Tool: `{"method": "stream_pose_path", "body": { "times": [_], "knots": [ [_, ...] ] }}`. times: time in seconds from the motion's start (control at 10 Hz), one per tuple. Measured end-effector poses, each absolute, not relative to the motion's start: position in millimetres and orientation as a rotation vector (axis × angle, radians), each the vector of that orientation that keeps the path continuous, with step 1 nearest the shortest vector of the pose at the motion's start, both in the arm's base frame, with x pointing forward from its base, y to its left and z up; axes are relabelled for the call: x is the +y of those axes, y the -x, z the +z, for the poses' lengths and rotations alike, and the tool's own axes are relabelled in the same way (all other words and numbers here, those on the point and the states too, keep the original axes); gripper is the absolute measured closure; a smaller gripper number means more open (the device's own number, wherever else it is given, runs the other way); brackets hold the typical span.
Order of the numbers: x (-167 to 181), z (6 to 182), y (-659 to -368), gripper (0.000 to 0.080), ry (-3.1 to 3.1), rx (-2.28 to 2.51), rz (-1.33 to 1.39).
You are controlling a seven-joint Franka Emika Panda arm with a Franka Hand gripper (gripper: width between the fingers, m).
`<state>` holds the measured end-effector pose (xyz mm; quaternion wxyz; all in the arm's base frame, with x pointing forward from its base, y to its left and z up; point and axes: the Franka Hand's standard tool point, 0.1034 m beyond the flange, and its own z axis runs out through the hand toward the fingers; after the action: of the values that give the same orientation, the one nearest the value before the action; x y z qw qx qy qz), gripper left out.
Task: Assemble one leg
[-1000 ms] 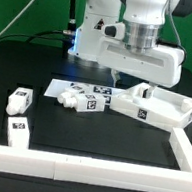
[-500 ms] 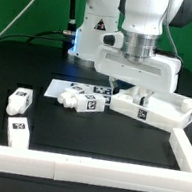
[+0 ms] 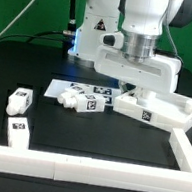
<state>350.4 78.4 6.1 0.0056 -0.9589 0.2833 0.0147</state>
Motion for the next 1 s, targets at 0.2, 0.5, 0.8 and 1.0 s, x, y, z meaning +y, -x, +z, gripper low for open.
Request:
{"method": "stream_pose_path", "body": {
  "times": [0.2,0.5,0.8,1.0],
  "knots": [
    [78,16.4,-353,0.0743,3.017,0.802,0.057],
    [47,63.3,-370,0.0743,3.012,0.607,0.100],
    [1,93.2,-422,0.0743,3.001,0.525,0.036],
    [5,91.7,-422,0.0743,3.013,0.495,0.041]
  ]
}}
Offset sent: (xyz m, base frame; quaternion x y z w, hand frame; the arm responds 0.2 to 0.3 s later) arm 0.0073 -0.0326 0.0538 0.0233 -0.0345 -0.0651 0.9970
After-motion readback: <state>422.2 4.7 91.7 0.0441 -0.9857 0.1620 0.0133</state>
